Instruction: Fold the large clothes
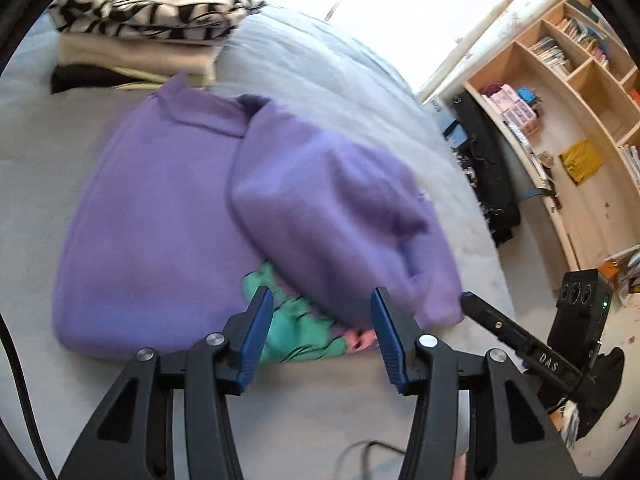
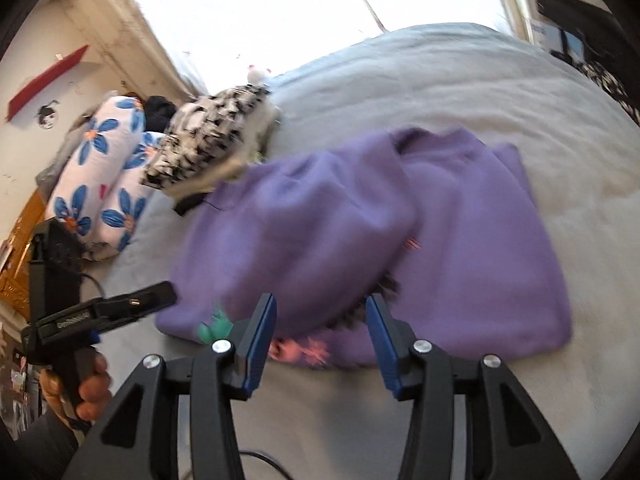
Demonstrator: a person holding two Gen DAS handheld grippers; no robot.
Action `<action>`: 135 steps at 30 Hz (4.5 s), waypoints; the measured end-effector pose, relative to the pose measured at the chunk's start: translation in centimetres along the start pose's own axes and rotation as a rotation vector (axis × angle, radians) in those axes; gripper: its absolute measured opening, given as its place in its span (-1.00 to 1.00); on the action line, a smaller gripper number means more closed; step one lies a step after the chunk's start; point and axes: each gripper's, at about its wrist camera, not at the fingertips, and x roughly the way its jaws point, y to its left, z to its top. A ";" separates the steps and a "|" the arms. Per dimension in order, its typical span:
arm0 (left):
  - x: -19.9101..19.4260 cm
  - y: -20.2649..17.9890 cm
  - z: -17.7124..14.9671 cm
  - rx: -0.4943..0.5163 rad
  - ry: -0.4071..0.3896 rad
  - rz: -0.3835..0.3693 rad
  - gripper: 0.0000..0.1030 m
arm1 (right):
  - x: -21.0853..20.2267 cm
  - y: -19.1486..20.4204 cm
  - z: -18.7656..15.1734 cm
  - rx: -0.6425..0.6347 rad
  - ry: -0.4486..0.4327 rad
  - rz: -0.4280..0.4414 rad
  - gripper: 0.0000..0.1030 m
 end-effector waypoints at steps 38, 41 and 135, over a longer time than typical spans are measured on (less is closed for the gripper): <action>4.8 -4.6 3.0 0.160 -0.094 0.088 -0.42 | 5.8 1.5 4.1 -0.042 -0.008 -0.134 -0.57; 7.5 -4.2 3.1 0.123 -0.050 0.054 -0.56 | 7.6 1.1 4.8 -0.021 0.004 -0.104 -0.57; 2.7 13.2 -5.4 -0.399 -0.148 -0.016 0.40 | 1.4 7.4 2.0 -0.156 -0.151 -0.246 -0.14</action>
